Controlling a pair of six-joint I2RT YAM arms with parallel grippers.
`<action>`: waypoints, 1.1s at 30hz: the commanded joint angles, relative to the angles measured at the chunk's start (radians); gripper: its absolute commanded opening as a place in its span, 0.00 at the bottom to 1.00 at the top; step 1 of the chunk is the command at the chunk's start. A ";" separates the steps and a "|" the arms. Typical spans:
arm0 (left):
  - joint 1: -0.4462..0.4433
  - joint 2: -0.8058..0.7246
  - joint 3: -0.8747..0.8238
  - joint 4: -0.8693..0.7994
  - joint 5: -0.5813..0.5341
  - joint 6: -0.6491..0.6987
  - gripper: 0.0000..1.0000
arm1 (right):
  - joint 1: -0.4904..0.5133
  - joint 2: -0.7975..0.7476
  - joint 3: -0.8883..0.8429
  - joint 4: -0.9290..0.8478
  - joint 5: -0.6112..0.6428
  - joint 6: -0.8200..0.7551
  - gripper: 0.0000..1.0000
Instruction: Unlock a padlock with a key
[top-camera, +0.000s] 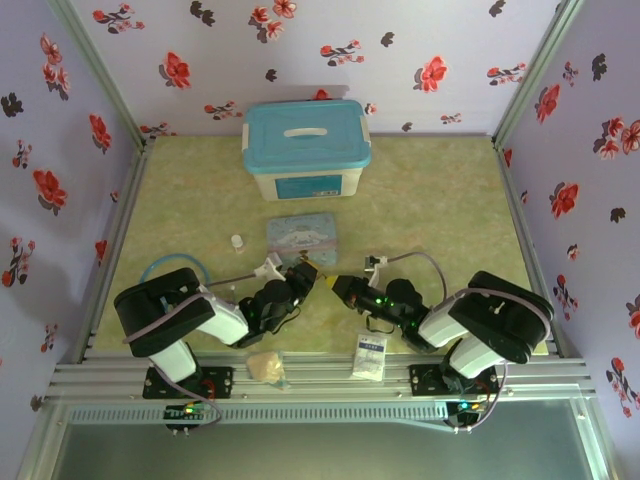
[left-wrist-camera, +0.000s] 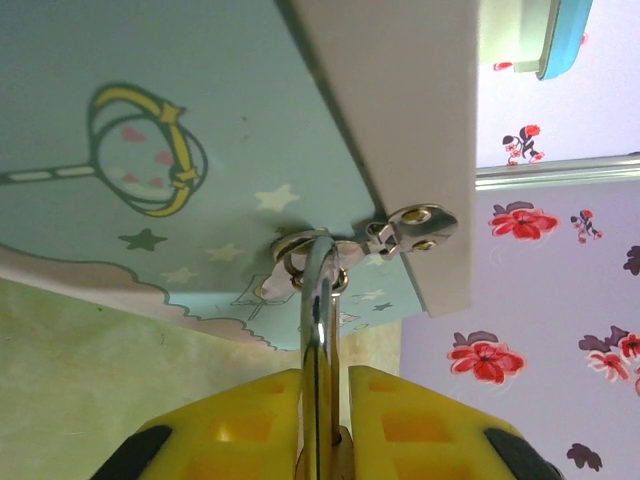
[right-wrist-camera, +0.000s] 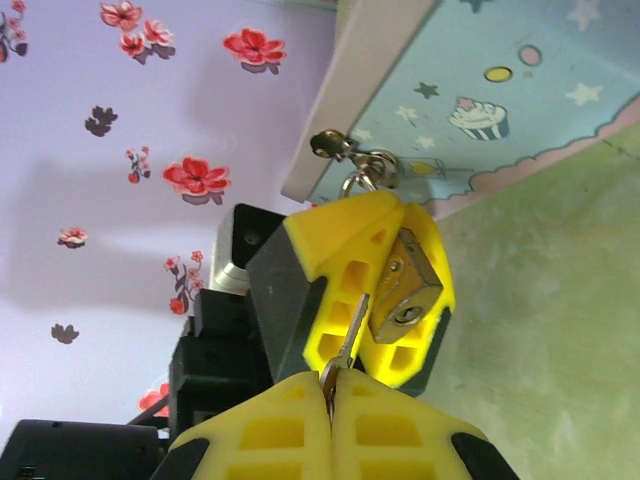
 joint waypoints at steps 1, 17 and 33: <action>0.003 -0.031 0.028 0.090 -0.030 -0.026 0.00 | 0.007 -0.008 0.005 0.026 0.026 -0.011 0.00; 0.003 -0.084 0.018 0.104 -0.043 -0.003 0.00 | 0.053 0.044 0.047 0.027 0.037 -0.019 0.00; 0.006 -0.140 0.021 0.094 -0.037 -0.010 0.00 | 0.075 0.012 0.010 0.026 0.117 -0.028 0.00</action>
